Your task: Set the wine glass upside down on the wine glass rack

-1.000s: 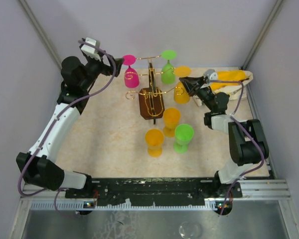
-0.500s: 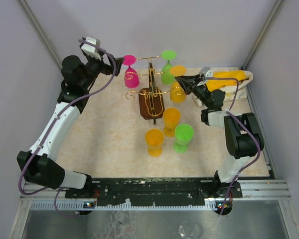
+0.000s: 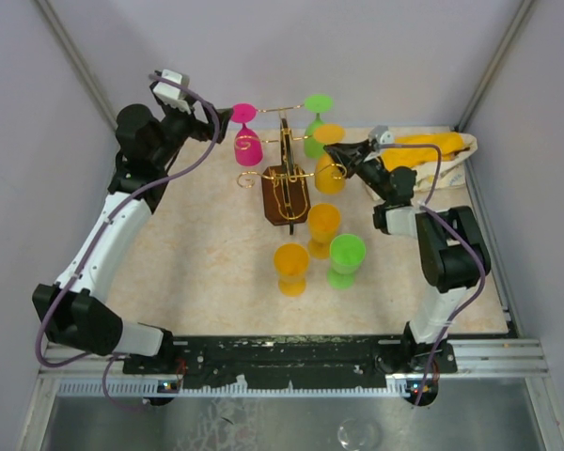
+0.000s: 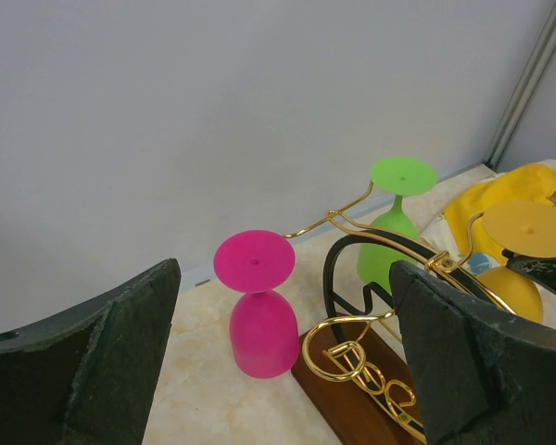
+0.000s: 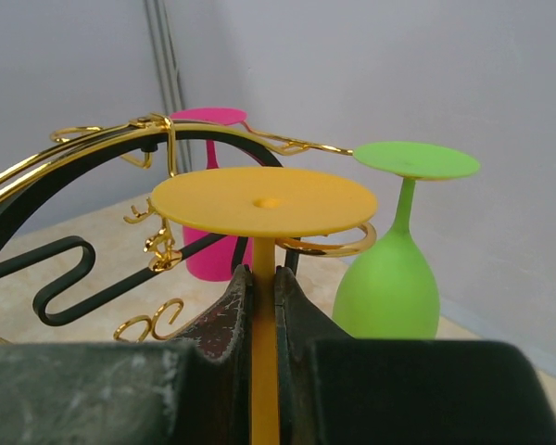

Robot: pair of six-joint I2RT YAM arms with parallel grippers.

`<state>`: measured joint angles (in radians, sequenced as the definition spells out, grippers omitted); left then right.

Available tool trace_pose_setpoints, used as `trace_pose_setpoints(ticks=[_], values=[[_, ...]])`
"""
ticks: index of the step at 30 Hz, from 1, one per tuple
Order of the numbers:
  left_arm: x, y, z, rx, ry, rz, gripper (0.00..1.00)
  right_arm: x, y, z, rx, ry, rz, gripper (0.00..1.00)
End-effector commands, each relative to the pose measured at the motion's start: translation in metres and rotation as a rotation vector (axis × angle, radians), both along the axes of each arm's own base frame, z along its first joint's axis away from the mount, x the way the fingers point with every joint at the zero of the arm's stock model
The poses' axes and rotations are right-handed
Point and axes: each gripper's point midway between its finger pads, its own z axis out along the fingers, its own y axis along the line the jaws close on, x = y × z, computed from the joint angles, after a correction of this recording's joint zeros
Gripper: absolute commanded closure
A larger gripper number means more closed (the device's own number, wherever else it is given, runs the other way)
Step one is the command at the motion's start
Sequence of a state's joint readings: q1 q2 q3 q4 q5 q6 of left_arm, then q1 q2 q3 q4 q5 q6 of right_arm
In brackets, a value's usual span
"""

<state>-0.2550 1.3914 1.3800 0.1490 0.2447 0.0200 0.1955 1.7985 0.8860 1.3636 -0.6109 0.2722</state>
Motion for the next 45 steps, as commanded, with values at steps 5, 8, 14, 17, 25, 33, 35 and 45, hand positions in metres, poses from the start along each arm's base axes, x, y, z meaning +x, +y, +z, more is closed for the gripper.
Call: trace_pose_setpoints(ticks=[5,8,14,17,25,33,35,45], values=[[0.004,0.005,0.016,0.001,-0.044,0.016,0.01,0.012,0.004,0.028,0.029,-0.102,-0.044,1.00],[0.005,0.006,0.015,0.006,-0.046,0.021,0.01,0.016,0.007,0.027,0.024,-0.102,-0.057,1.00],[0.006,0.007,0.014,0.008,-0.046,0.025,0.01,0.024,0.006,0.026,0.040,-0.091,-0.082,1.00],[0.007,0.008,0.013,0.008,-0.046,0.027,0.01,0.029,0.005,0.025,0.039,-0.077,-0.102,1.00],[0.009,0.008,0.013,0.006,-0.050,0.023,0.01,0.041,-0.002,0.015,0.023,-0.035,-0.178,1.00],[0.011,0.008,0.012,0.006,-0.050,0.022,0.01,0.044,-0.015,0.013,0.028,-0.037,-0.257,1.00],[0.011,0.008,0.012,0.006,-0.051,0.024,0.01,0.044,-0.017,0.012,0.010,-0.035,-0.266,1.00],[0.009,0.008,0.010,0.003,-0.045,0.021,0.01,0.030,-0.021,0.006,-0.003,-0.037,-0.275,1.00]])
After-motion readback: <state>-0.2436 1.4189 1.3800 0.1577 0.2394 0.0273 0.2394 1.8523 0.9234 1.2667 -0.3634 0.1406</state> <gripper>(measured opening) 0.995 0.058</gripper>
